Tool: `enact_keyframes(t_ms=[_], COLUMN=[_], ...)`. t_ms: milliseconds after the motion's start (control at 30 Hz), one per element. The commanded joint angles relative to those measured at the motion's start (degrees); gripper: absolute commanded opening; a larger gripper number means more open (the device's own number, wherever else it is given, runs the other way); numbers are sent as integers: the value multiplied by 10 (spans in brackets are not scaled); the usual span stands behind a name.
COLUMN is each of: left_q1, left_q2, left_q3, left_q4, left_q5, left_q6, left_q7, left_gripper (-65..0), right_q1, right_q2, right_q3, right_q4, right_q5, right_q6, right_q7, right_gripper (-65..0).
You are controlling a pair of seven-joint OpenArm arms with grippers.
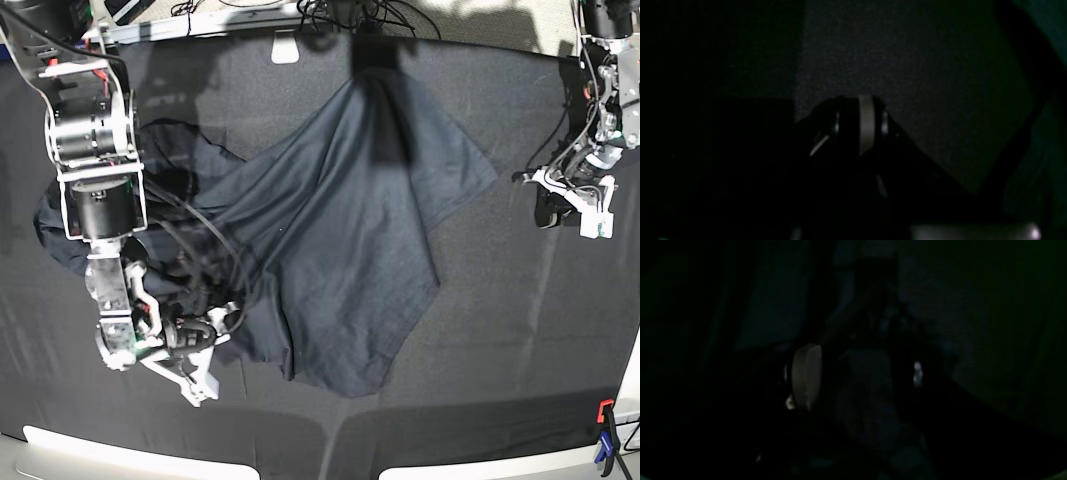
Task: Layout the t-shirt on the table in an organized manner, then fold the t-shirt properly
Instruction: 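Lower the fabric, then grasp the bunched shirt edge with the right gripper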
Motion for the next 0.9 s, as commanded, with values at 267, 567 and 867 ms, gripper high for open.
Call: enact_keyframes(t_ms=[267, 567, 867], left_q1=[-5, -5, -5], left_q2=[-9, -9, -9], left_q3=[-4, -4, -4], left_q4=[10, 10, 10], left_q5=[-2, -2, -2], left_q6=[-3, -3, -3], left_q7=[-9, -9, -9], left_gripper=[-593, -593, -593], right_q1=[90, 101, 101], right_q2=[3, 3, 12], right_q3=[2, 2, 2], right_q4=[-185, -223, -217], right_q5=[-42, -42, -129], right_q6=[-12, 25, 3], right_q7=[57, 59, 135], right_gripper=[-329, -449, -650])
